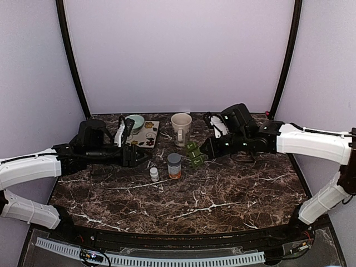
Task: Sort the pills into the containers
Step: Place the pill container at the center of the board.
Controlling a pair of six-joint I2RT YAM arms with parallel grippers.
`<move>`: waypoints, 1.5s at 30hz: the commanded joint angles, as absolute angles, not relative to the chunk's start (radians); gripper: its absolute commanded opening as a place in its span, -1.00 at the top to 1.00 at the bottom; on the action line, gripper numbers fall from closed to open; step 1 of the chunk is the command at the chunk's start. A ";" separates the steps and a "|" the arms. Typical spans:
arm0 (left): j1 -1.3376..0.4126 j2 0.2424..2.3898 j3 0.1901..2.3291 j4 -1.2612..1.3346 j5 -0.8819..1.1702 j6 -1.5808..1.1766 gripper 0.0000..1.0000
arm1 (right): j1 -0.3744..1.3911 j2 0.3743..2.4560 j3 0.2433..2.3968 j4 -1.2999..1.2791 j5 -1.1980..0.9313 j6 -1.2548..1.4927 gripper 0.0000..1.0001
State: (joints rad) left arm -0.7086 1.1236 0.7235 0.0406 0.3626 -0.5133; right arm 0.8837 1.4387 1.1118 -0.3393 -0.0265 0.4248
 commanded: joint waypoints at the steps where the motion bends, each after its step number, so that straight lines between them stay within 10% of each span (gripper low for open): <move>1: -0.701 1.124 0.734 0.085 0.337 -0.429 -0.18 | 0.800 1.474 1.129 -0.348 -0.159 0.394 1.00; 19: -0.687 1.192 0.734 0.160 0.368 -0.372 -0.17 | 0.563 1.781 1.185 -0.299 -0.622 0.295 1.00; 45: -0.684 1.189 0.710 0.178 0.379 -0.368 -0.15 | 0.490 1.986 1.331 -0.439 -0.568 0.184 0.83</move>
State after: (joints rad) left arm -0.6891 1.2057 0.7235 0.1562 0.3664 -0.3771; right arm 0.5030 1.9774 1.3052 -0.4263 -0.5919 0.2024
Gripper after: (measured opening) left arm 0.579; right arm 0.039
